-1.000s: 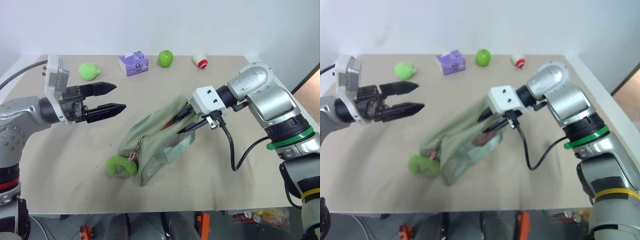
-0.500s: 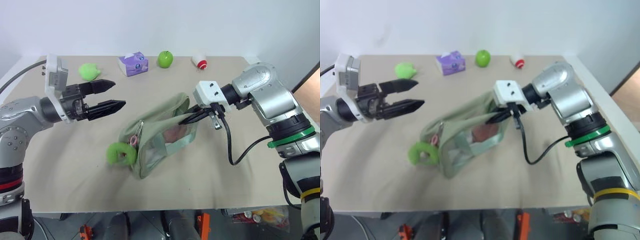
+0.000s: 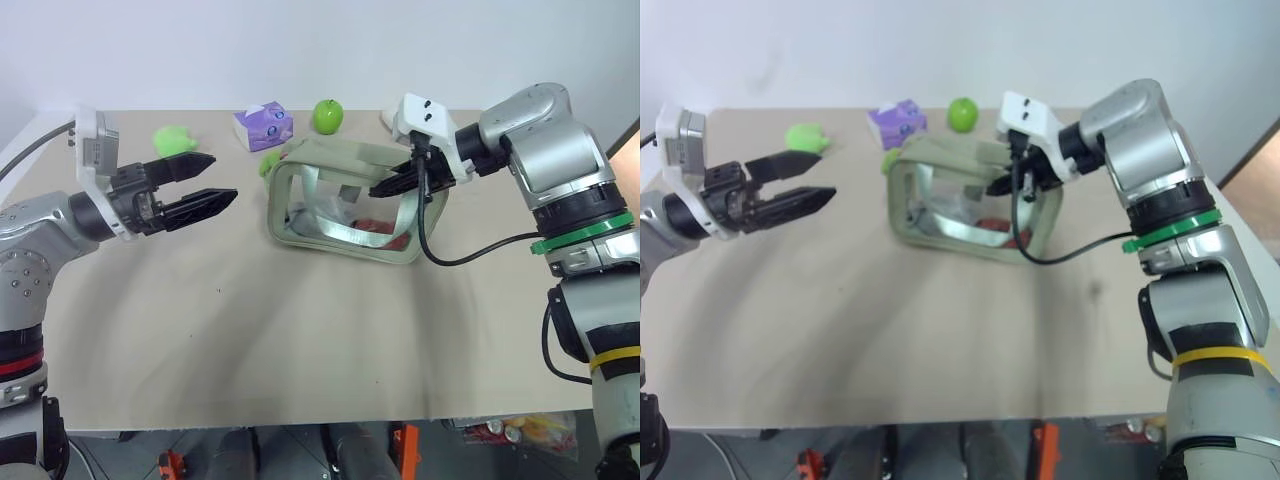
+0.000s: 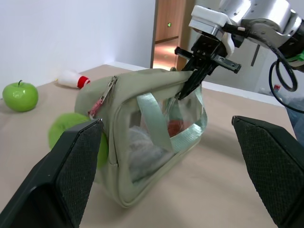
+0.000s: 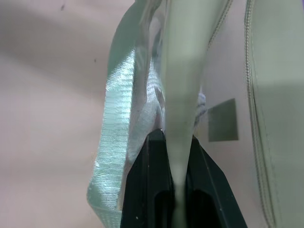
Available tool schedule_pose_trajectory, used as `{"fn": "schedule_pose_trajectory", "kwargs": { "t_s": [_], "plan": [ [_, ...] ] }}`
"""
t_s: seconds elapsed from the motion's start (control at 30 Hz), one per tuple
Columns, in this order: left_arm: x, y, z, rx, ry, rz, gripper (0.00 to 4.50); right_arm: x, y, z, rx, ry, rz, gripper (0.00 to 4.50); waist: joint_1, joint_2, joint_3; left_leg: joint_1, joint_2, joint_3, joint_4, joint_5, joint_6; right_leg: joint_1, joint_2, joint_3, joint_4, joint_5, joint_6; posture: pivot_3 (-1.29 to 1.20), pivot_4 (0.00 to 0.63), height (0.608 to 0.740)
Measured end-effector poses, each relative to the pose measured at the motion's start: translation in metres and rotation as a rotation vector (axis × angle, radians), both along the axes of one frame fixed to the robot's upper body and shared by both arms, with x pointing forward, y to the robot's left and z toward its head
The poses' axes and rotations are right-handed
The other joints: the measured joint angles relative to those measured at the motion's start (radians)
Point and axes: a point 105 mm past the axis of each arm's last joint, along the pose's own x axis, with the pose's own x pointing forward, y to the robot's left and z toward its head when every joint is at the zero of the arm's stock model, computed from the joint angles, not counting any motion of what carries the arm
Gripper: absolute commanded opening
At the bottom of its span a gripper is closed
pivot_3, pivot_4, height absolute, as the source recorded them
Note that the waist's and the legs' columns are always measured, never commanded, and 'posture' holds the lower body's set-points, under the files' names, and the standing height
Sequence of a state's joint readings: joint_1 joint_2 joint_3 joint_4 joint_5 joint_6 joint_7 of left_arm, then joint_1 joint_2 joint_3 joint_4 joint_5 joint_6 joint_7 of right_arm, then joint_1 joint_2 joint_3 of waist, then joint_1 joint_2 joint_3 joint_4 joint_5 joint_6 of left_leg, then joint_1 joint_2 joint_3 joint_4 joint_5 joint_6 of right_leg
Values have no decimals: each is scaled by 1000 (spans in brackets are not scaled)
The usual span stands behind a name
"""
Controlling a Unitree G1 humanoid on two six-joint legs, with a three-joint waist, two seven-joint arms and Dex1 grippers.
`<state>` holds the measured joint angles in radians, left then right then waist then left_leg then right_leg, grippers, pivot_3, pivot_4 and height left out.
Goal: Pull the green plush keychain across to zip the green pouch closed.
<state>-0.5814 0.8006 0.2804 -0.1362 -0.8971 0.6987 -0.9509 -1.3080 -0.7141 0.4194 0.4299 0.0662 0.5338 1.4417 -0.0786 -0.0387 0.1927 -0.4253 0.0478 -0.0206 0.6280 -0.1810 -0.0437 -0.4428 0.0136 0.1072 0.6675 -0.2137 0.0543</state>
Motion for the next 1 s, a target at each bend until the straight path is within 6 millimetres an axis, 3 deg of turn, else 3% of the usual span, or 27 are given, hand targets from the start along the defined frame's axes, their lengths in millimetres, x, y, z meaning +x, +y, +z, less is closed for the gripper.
{"fn": "schedule_pose_trajectory", "kwargs": {
  "t_s": [0.17, 0.57, 0.83, 0.93, 1.0],
  "plan": [
    [0, 0, 0, 3, -3, 4, 4500, -22, 13, -18, -29, 21, 131, 106, 1, 0, 0, -1, 0, -1, -1, 0, 0, 0, 0, 0, 0, -2, 2, 0, 150, 740],
    [1, 1, 0, 0, -1, 10, 4500, -28, 18, -22, -34, 22, 166, 106, 0, 0, 0, -1, 0, 0, 1, 0, 0, 0, 0, 0, 0, 0, 2, 0, 150, 740],
    [1, 1, -1, -4, 8, 12, 4500, -20, 30, -14, 83, -3, 139, 2733, 1, 0, 0, -1, 0, -1, 2, 0, 0, 1, 0, -1, 0, 0, 2, 0, 150, 740],
    [1, 2, -3, -7, 17, 16, 4500, -30, 23, 7, 223, 84, 181, 2733, 3, 0, 0, -1, -1, -1, 2, 0, 0, 1, -1, -1, 0, 0, 2, 0, 150, 740],
    [2, 4, -6, -11, 28, 27, 4500, -46, 9, 36, 324, 80, 246, 2733, 6, 0, 0, -2, -1, -3, 2, 0, 0, 1, -1, -2, 0, -1, 1, 0, 150, 740]
  ]
}}
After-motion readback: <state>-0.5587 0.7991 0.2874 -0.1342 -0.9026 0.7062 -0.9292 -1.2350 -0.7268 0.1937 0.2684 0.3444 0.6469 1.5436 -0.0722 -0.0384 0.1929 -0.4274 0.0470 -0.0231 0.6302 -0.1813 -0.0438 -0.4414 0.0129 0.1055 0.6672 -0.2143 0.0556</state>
